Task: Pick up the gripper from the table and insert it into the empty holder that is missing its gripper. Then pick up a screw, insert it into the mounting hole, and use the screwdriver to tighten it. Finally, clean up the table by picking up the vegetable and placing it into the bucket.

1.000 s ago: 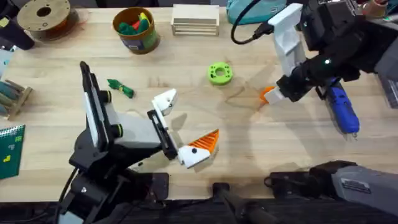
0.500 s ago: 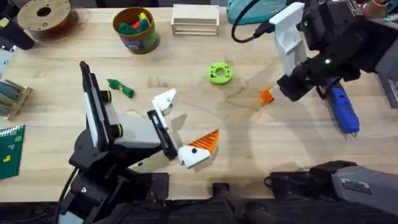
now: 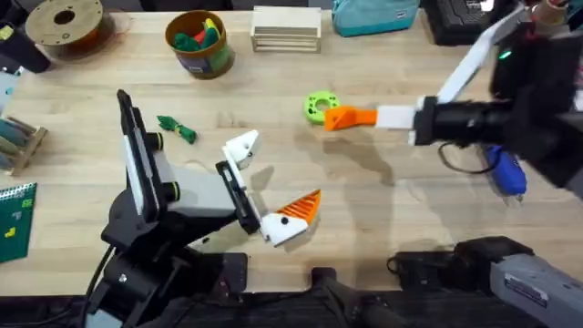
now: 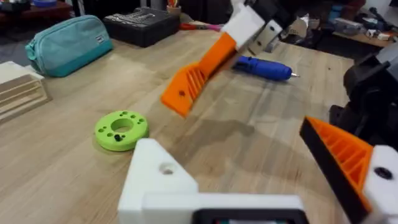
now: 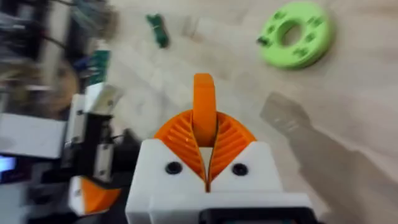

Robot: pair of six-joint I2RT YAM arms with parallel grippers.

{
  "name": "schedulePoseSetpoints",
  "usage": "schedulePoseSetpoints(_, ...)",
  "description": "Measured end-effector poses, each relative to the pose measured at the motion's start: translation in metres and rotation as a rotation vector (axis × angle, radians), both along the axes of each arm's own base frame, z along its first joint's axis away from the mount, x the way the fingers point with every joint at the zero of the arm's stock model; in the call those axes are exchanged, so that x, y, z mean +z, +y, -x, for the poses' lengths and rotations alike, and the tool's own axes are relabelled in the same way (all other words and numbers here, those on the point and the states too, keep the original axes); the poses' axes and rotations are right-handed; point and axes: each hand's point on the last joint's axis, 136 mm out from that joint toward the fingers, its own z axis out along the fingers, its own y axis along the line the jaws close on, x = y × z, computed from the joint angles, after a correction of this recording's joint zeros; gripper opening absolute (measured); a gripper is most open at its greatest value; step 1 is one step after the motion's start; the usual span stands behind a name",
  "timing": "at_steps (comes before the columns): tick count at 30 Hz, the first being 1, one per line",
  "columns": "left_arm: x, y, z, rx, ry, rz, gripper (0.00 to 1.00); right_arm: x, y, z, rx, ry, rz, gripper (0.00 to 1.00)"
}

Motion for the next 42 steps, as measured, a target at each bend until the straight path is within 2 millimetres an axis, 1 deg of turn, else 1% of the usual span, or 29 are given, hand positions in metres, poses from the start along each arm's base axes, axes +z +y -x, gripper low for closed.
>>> schedulePoseSetpoints(1,0.000,0.000,0.000,0.000,0.000,0.000,0.985,-0.009,0.018,0.018,0.046,0.149,-0.101,0.020)
schedulePoseSetpoints(2,0.000,0.000,0.000,0.000,0.000,0.000,0.985,-0.010,0.023,0.023,0.066,0.189,-0.125,0.020)
schedulePoseSetpoints(6,0.000,0.000,0.000,0.000,0.000,0.000,0.985,-0.007,0.043,0.035,0.153,0.274,-0.199,0.020)
schedulePoseSetpoints(7,0.000,0.000,0.000,0.000,0.000,0.000,0.985,-0.004,0.072,0.039,0.261,0.349,-0.285,0.020)
schedulePoseSetpoints(8,0.000,0.000,0.000,0.000,0.000,0.000,0.985,-0.002,0.087,0.039,0.310,0.369,-0.323,0.020)
schedulePoseSetpoints(10,0.000,0.000,0.000,0.000,0.000,0.000,0.985,0.000,0.094,0.040,0.340,0.389,-0.346,0.020)
schedulePoseSetpoints(11,0.000,0.000,0.000,0.000,0.000,0.000,0.985,0.002,0.101,0.044,0.368,0.432,-0.368,0.020)
schedulePoseSetpoints(17,0.000,0.000,0.000,0.000,0.000,0.000,0.985,0.005,0.103,0.048,0.373,0.505,-0.392,0.020)
schedulePoseSetpoints(18,0.000,0.000,0.000,0.000,0.000,0.000,0.985,0.014,0.105,0.046,0.388,0.492,-0.416,0.020)
schedulePoseSetpoints(20,0.000,0.000,0.000,0.000,0.000,0.000,0.985,0.016,0.105,0.045,0.386,0.494,-0.420,0.020)
schedulePoseSetpoints(26,0.000,0.000,0.000,0.000,0.000,0.000,0.985,0.015,0.105,0.042,0.357,0.513,-0.418,0.020)
schedulePoseSetpoints(31,0.000,0.000,-0.001,0.005,0.003,0.001,0.985,0.012,0.113,0.044,0.377,0.509,-0.415,0.020)
schedulePoseSetpoints(35,0.000,0.001,-0.001,0.010,0.001,0.001,0.985,0.017,0.120,0.043,0.399,0.482,-0.428,0.020)
schedulePoseSetpoints(42,0.000,0.002,-0.003,0.020,-0.003,-0.001,0.985,0.018,0.121,0.041,0.379,0.502,-0.434,0.020)
